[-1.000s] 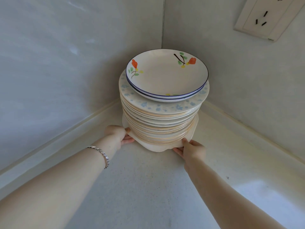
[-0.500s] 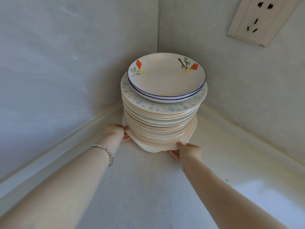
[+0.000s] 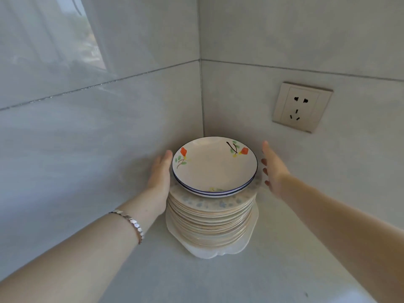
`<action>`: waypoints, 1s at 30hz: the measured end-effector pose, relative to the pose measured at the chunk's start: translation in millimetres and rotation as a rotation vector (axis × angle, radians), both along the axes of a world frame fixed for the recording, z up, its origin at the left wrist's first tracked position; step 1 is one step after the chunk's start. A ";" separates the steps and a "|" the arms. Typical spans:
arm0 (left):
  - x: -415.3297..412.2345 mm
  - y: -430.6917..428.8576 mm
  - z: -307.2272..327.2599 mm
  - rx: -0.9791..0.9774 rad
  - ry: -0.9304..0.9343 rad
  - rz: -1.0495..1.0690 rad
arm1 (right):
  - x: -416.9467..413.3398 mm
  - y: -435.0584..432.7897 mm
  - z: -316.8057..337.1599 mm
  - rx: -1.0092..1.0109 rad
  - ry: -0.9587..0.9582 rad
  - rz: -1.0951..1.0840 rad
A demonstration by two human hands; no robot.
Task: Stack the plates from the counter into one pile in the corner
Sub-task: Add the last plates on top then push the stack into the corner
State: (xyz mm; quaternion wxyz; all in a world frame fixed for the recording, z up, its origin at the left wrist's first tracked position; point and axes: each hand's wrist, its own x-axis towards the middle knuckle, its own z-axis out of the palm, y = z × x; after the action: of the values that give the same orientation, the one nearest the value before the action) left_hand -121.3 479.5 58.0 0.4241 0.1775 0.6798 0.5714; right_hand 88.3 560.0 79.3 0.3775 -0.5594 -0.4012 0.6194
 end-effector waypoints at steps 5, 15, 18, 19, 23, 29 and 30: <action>-3.0 14.0 -16.9 0.015 0.031 -0.043 | -13.5 14.2 -17.4 -0.100 0.047 0.107; -1.2 5.7 -13.0 0.042 -0.028 -0.082 | -15.1 10.2 -20.5 -0.082 0.025 0.155; -0.2 4.9 -1.9 -0.020 0.207 -0.047 | -10.1 12.1 -18.0 0.119 -0.383 0.044; -2.2 4.0 1.9 -0.069 0.375 0.007 | -7.0 10.3 -14.2 0.226 -0.547 0.006; -10.4 -3.5 17.7 -0.237 0.761 -0.144 | 0.0 1.9 3.6 0.324 -0.728 0.175; -2.2 -6.4 20.8 -0.288 0.768 -0.274 | -7.0 -9.6 -2.5 0.277 -0.675 0.250; -2.4 -7.8 20.0 -0.286 0.760 -0.258 | -6.4 -12.8 -4.6 0.287 -0.633 0.230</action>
State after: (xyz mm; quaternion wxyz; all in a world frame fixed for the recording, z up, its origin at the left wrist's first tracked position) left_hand -123.7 471.7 78.0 0.2317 0.3986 0.8323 0.3077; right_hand 81.9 547.2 74.7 0.2371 -0.6159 -0.6413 0.3914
